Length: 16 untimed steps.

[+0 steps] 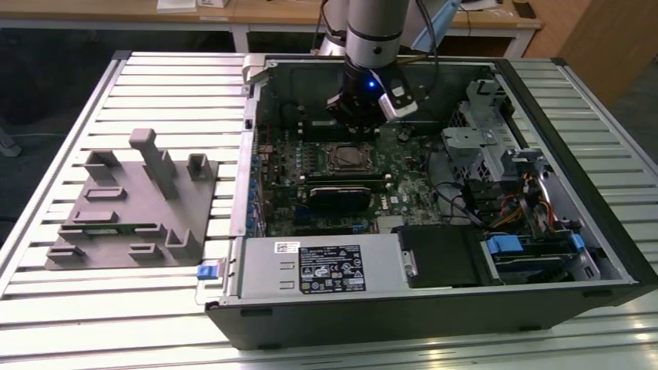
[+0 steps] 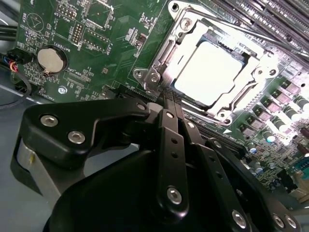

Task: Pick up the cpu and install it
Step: 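Install the second cpu locking lever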

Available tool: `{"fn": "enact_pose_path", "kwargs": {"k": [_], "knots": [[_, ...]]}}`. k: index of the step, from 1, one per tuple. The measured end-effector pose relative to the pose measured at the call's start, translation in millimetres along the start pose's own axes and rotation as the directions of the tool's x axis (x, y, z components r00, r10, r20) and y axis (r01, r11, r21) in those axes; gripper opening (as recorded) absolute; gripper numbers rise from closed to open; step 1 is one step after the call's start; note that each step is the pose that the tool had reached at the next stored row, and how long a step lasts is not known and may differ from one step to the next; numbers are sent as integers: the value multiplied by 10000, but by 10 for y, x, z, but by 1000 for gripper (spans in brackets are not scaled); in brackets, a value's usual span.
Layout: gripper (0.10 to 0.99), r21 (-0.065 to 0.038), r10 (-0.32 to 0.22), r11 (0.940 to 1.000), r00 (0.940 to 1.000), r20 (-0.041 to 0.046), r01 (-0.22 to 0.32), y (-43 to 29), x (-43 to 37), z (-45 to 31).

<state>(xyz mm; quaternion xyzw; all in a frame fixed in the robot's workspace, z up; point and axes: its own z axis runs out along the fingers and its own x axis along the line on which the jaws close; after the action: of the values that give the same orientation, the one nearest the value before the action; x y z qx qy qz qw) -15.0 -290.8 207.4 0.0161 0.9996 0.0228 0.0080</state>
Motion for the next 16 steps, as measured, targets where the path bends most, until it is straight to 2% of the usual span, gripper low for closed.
{"fn": "enact_pose_path", "kwargs": {"k": [3, 9, 12, 16], "knots": [[106, 4, 0, 10000, 10000, -2, 0, -3, 0, -15], [106, 0, -1, 10000, 10000, 0, 1, 6, -3, -219], [106, -1, -2, 10000, 10000, 0, 2, -5, -5, -234], [106, 1, 0, 10000, 10000, -1, 0, -53, -6, -237]]}}
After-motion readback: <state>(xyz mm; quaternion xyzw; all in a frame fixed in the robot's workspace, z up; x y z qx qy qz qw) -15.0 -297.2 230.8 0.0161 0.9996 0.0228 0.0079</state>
